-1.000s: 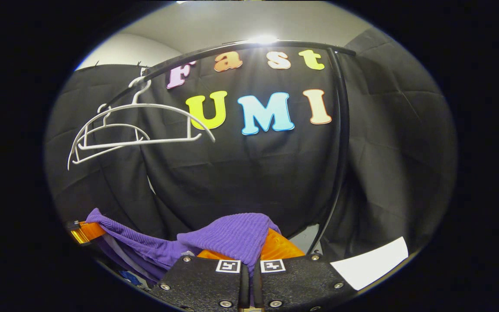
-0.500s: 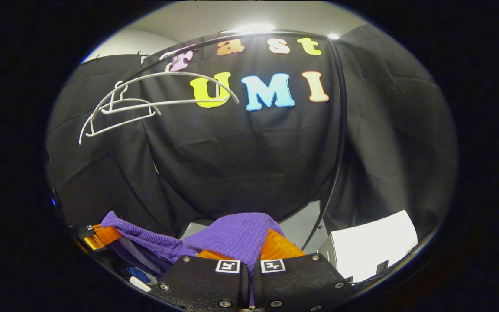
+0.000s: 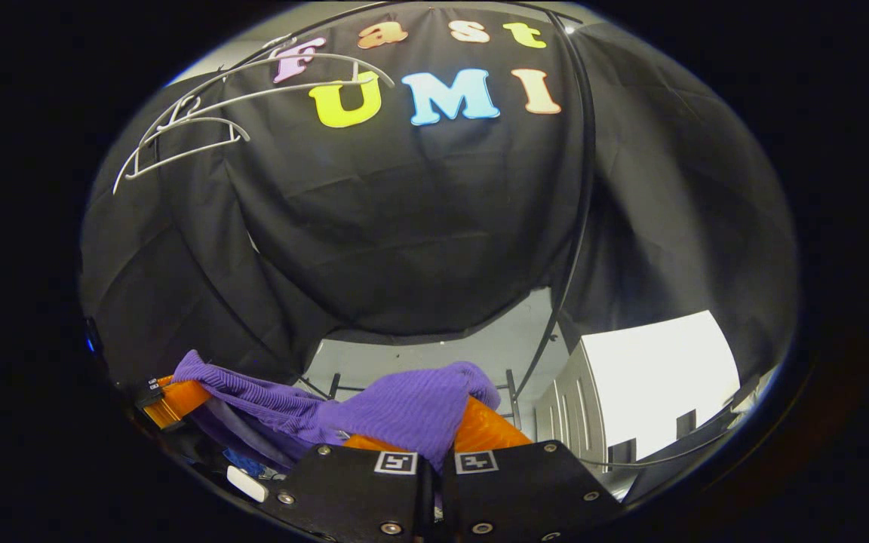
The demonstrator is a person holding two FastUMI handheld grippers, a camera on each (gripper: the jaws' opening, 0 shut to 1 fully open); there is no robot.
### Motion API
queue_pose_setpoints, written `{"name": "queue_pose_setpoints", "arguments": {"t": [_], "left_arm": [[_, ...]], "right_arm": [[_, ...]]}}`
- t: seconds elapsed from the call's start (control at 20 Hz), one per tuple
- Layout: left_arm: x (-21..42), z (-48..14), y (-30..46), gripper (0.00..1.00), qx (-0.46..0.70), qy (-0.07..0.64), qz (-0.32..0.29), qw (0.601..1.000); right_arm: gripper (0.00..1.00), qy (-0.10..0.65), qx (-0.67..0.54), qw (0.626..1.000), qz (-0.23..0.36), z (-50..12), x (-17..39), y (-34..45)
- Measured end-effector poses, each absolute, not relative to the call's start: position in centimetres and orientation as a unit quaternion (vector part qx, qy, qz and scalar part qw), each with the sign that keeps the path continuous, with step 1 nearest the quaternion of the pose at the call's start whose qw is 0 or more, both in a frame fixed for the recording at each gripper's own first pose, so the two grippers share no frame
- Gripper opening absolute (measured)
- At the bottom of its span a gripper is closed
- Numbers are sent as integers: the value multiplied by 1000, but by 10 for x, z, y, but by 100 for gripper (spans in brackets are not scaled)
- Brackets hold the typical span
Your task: Grasp the clothes on the hanger with both hands and then place them into the laundry hamper below.
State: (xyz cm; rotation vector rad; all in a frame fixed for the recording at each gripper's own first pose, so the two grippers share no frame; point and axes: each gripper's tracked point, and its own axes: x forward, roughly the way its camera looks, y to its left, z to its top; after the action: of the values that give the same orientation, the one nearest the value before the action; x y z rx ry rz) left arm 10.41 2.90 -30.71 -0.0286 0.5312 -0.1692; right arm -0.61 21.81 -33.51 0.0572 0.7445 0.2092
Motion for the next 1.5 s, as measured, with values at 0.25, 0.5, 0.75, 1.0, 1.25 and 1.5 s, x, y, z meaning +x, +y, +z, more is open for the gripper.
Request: {"name": "queue_pose_setpoints", "arguments": {"t": [0.25,0.5,0.75,1.0,1.25,1.5], "left_arm": [[105,-370,19,2,-8,298,-95,950],[108,-427,13,2,-7,325,-93,941],[125,-472,13,2,-9,337,-92,937],[134,-490,6,2,-7,343,-97,934],[137,-498,6,2,16,352,-89,932],[126,-514,18,8,38,381,-81,920]], "right_arm": [[4,392,35,915,92,-387,0,222],[5,415,11,905,88,-443,-5,225],[6,444,4,892,86,-479,-9,217],[7,451,-2,889,83,-491,-5,215],[16,476,4,874,94,-499,-10,227],[33,495,21,862,106,-496,-16,234]]}}
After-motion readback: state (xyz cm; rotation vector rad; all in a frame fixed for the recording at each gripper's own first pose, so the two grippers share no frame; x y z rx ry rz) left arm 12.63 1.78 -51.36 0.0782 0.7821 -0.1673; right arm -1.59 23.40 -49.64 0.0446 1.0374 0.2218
